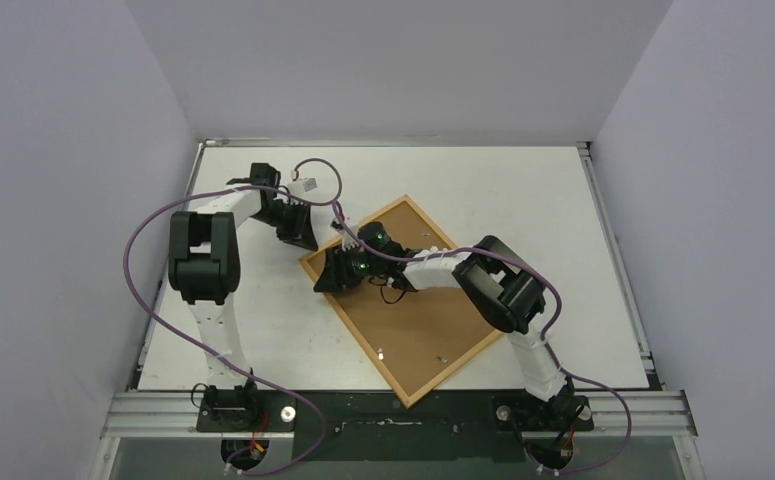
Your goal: Put the photo into the frame
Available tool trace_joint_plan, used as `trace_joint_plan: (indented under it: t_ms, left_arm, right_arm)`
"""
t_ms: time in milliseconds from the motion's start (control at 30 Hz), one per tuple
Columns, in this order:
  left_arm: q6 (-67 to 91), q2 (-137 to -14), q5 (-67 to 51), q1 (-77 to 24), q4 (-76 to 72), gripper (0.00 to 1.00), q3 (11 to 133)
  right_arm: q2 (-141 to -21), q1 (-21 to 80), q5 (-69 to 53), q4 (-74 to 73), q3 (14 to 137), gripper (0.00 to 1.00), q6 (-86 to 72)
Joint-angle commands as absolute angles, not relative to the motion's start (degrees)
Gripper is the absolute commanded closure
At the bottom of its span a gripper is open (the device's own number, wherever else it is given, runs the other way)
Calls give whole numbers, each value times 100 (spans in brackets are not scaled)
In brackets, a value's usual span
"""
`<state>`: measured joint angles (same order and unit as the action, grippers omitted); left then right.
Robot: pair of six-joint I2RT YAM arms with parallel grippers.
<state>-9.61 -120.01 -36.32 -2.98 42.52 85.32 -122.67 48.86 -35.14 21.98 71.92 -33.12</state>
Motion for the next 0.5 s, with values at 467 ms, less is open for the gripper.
trace_joint_plan:
  t_ms: [467]
  left_arm:
    - [-956,-11624,-3754,-224,4766,85,8802]
  right_arm:
    - [-11191,4701,-3233,3022,6801,44,-3849]
